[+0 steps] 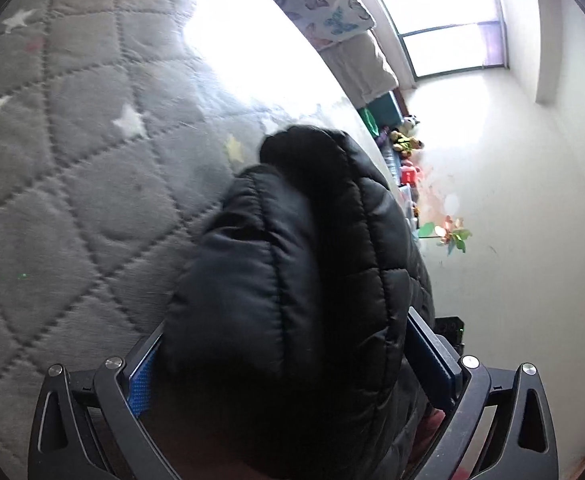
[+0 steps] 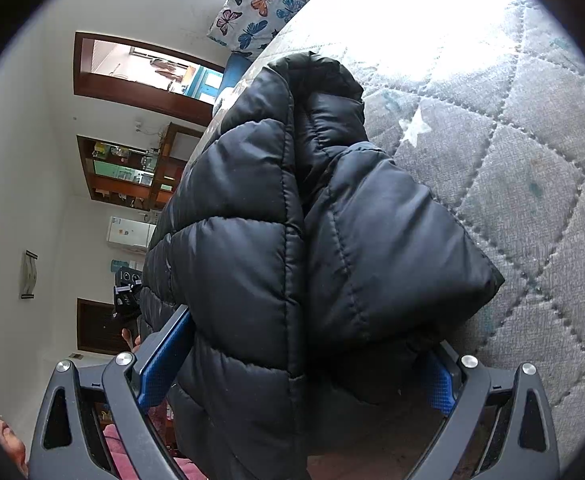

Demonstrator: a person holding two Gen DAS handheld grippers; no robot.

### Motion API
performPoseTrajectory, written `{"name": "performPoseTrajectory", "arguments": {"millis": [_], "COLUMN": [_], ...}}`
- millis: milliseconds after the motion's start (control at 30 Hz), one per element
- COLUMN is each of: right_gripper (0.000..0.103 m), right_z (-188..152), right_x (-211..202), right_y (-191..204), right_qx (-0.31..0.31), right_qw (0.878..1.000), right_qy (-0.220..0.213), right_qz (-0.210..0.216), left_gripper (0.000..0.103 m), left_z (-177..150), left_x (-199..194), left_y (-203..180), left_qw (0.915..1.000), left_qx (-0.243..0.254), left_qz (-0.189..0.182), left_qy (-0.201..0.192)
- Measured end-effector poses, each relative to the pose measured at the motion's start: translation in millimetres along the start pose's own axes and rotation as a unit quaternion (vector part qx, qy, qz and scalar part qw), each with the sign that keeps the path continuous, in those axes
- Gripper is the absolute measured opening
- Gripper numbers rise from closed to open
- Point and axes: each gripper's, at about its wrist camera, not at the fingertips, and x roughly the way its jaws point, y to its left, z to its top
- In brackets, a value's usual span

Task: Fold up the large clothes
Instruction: 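Carry the lifted black jacket with both tools toward the mattress center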

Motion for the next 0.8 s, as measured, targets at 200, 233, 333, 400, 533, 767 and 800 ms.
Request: {"name": "performPoseTrajectory", "arguments": {"millis": [200,233,333,400,533,767,800], "right_gripper": [0.103,0.103,0.101,0.088,0.073,0.057,0.056], "right_z": [-2,-2,-6,-10,-15,-16,-16], "right_x": [-1,-1,-1,-1,-6,-11,-10], "right_y": [1,1,4,0,6,37,42], "right_qx": [0.003,0.004,0.001,0.019,0.012,-0.027,-0.034], "right_qw": [1.0,1.0,0.999,0.999,0.998,0.995,0.994], "right_qy": [-0.009,-0.013,-0.032,-0.037,-0.055,-0.073,-0.076], "right_qz": [0.002,0.003,-0.006,0.008,0.005,-0.055,-0.066], "left_gripper": [0.069,0.066,0.062,0.062,0.066,0.078,0.075], "left_z": [-2,-4,-5,-5,-17,-10,-10], "left_x": [-10,-9,-6,-3,-7,13,13], "left_y": [-24,-28,-32,-32,-37,-45,-50], "left_qw": [0.9988,0.9982,0.9977,0.9976,0.9958,0.9972,0.996], "left_qx": [0.031,0.043,0.045,0.042,0.052,0.018,0.033], "left_qz": [-0.011,0.006,0.019,0.028,0.059,0.069,0.077], "left_qy": [-0.037,-0.041,-0.047,-0.047,-0.047,-0.025,-0.032]}}
